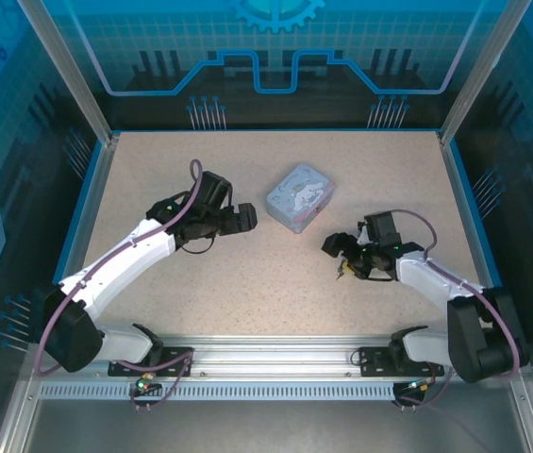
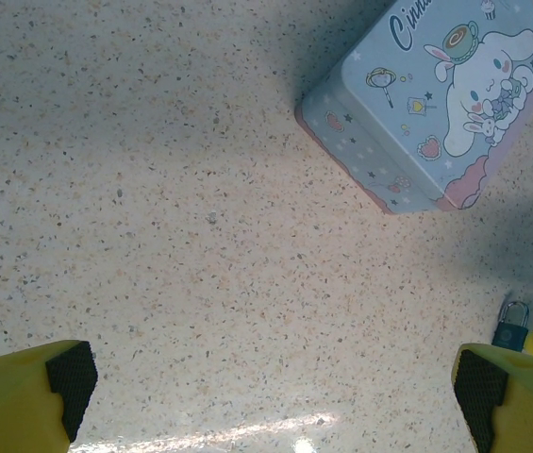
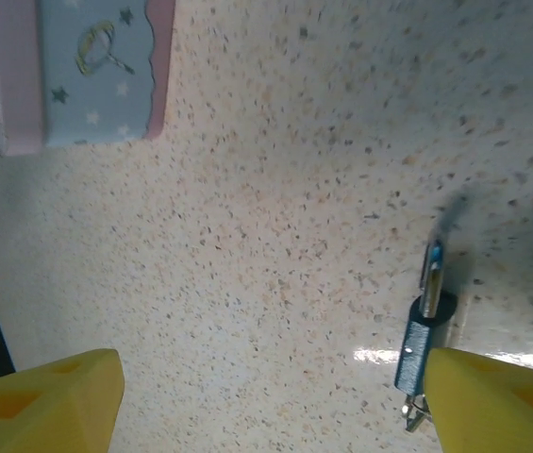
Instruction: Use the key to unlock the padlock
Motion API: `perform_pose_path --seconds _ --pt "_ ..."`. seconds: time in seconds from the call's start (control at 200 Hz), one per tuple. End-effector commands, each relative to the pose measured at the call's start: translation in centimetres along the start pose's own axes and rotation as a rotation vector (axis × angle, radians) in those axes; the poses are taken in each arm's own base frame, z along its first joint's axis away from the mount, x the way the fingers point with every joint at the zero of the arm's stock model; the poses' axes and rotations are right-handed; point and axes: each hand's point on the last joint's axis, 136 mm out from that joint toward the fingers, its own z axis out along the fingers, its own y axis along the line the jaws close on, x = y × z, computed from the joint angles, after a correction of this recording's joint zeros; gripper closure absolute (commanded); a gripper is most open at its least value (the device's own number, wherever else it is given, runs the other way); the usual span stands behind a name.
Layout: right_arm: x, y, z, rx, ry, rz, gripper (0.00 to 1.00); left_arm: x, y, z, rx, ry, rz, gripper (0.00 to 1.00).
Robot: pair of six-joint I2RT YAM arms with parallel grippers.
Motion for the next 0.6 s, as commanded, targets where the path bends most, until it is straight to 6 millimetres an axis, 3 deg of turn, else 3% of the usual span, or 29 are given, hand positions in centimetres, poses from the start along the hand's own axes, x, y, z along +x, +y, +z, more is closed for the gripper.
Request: perform_pose_path --seconds 0.0,0.145,0.255,0.445,0.595 --pt "-0.6 2.1 0.9 -0.013 -0.017 -0.029 0.17 -1.1 -0.9 -1.1 0.035 -0.033 -0.015 0.01" --pt "-0.3 3.5 2.1 -0.023 0.011 -0.054 0.17 -1.1 -0.8 -1.1 0.034 -0.033 -0.017 0.01" --pt "-0.2 4.5 1.7 -0.048 0.003 -0.074 0.17 -1.2 -0.8 -1.4 0.034 -0.039 -0.017 0.01" --pt "-1.1 6.2 -1.7 -0.079 -0.069 -0.136 0.16 -1.4 -0.6 -2.0 0.031 -0.060 -0.006 0.01" --pt "-2.7 6.1 -4.8 -0.069 -0.141 -0.180 0.14 -2.1 0.6 -2.5 -0.018 -0.125 0.010 0.01"
